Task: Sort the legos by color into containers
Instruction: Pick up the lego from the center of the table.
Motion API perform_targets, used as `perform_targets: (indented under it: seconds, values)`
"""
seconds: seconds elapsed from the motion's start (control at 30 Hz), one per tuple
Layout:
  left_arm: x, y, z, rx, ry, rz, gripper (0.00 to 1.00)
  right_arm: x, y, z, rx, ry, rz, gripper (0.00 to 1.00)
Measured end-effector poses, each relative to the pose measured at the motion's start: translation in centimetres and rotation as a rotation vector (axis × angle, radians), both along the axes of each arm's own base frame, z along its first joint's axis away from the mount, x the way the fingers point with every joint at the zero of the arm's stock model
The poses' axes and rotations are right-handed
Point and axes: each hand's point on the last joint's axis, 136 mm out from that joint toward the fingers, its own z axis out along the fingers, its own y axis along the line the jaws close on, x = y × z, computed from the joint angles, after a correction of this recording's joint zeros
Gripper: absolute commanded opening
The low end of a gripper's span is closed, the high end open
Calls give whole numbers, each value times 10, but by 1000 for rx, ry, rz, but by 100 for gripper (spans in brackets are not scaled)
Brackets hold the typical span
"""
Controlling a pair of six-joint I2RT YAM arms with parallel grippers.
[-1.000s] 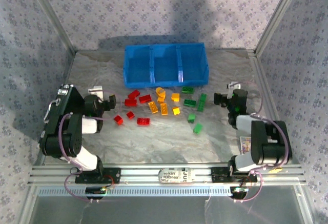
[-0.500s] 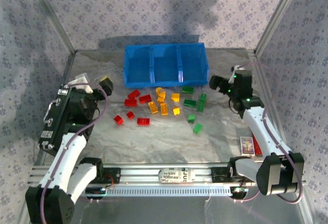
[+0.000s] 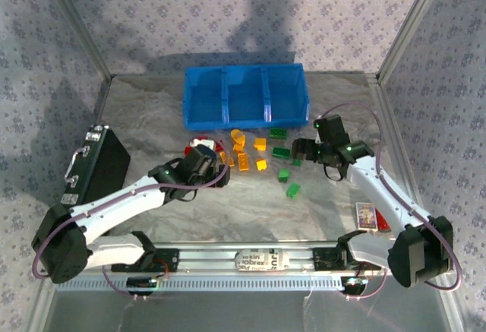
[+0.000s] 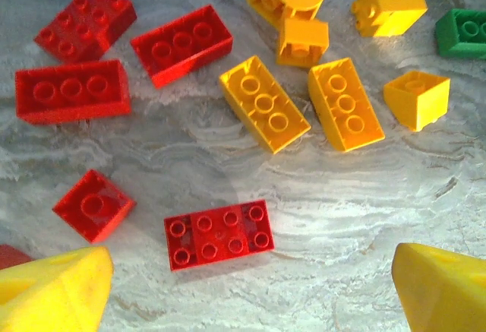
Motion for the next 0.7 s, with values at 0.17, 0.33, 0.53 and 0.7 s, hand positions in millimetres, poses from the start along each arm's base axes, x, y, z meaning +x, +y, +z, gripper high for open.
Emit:
perform_targets:
  seconds: [0.17, 0.33, 0.53, 0.7]
  values:
    - [-13, 5, -25, 24, 69, 22, 93, -6, 9, -9, -3, 39, 35, 83]
    - [-16, 8, -54, 70, 159, 60, 93, -11, 25, -25, -21, 98, 93, 81]
    - [-8, 26, -83, 86, 267, 155, 91, -15, 34, -30, -33, 114, 128, 81]
    - [-1, 23, -86, 72, 294, 166, 91, -16, 33, -28, -31, 105, 130, 82]
